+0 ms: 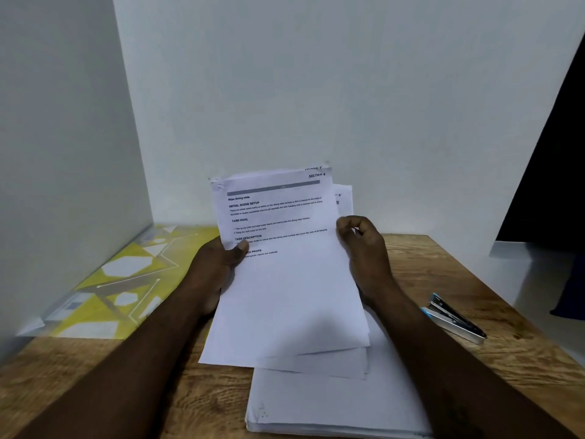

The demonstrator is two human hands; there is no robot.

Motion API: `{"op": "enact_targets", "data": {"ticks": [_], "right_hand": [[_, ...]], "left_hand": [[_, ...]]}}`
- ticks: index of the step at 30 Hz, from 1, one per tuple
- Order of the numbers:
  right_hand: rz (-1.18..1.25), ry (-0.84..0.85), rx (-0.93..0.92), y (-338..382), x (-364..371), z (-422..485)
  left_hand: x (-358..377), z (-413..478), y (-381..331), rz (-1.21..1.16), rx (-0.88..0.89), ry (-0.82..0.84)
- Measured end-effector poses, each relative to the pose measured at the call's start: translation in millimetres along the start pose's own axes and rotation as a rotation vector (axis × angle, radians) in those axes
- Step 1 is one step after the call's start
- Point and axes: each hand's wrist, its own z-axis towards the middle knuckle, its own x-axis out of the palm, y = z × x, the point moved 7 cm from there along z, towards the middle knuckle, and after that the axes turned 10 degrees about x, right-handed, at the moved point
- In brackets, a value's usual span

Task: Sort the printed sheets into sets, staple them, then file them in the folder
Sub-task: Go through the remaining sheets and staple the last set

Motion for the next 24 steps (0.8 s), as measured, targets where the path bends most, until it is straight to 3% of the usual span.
{"op": "enact_targets", "data": {"ticks": [6, 24], "right_hand": [[0.002, -0.043, 0.004, 4, -5, 1], [-0.080, -0.114, 0.001, -2, -11, 6]], "left_hand": [[-1, -4, 5, -0.018, -0.091, -0.027], [-2, -2, 2, -0.063, -0.067, -0.054]]}}
